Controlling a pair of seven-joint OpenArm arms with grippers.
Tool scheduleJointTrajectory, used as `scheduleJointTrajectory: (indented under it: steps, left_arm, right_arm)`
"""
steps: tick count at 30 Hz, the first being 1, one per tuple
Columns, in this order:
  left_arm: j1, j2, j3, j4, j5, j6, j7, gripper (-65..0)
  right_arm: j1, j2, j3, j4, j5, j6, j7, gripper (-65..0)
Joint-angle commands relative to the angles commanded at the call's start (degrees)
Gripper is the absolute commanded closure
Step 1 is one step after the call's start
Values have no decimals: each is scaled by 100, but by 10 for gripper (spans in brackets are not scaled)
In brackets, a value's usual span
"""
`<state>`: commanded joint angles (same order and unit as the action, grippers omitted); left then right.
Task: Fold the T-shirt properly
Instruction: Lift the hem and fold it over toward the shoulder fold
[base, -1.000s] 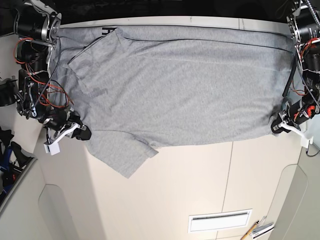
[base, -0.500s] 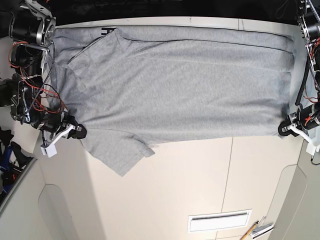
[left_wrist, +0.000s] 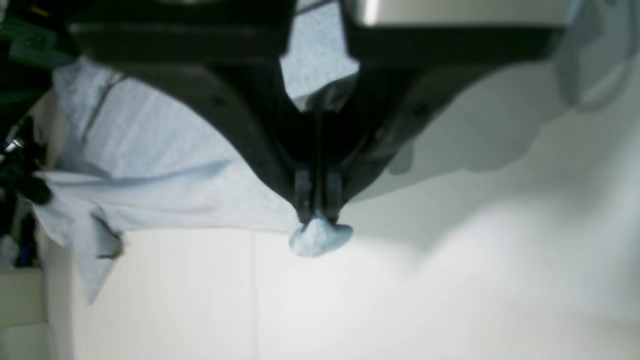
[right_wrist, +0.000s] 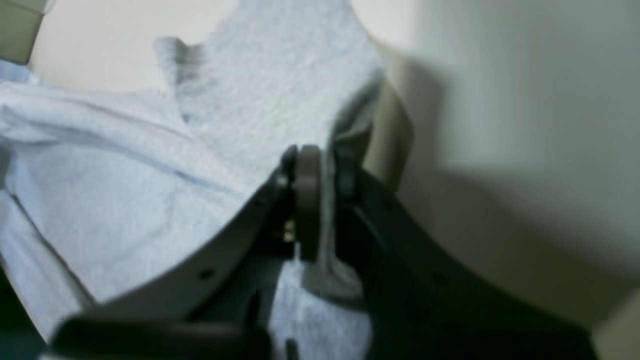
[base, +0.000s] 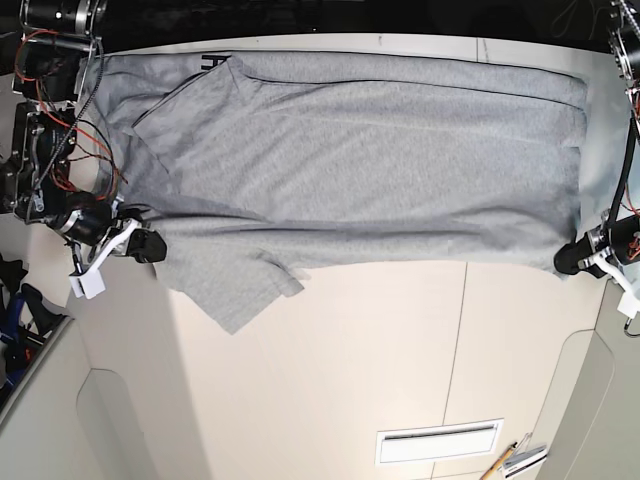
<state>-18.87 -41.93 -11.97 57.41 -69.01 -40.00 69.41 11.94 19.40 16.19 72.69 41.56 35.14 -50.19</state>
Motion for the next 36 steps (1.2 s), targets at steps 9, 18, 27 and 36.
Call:
scheduleJointTrajectory:
  steps: [9, 18, 27, 36]
  left_arm:
    - [186, -428, -4, 9, -1139, 0, 1047, 0]
    - [938, -573, -4, 9, -1599, 0, 1059, 0]
    - [1624, -570, -4, 9, -1599, 0, 1059, 0]
    - [2017, -409, -4, -2, -1467, 0, 1059, 0]
  right_arm:
    - [-739, 177, 37, 861, 24, 0, 2, 0]
    - [-898, 282, 85, 1029, 50, 2, -90, 0]
    - [-901, 280, 92, 1029, 299, 4, -269, 0]
    - [-1366, 280, 431, 1375, 608, 24, -280, 0]
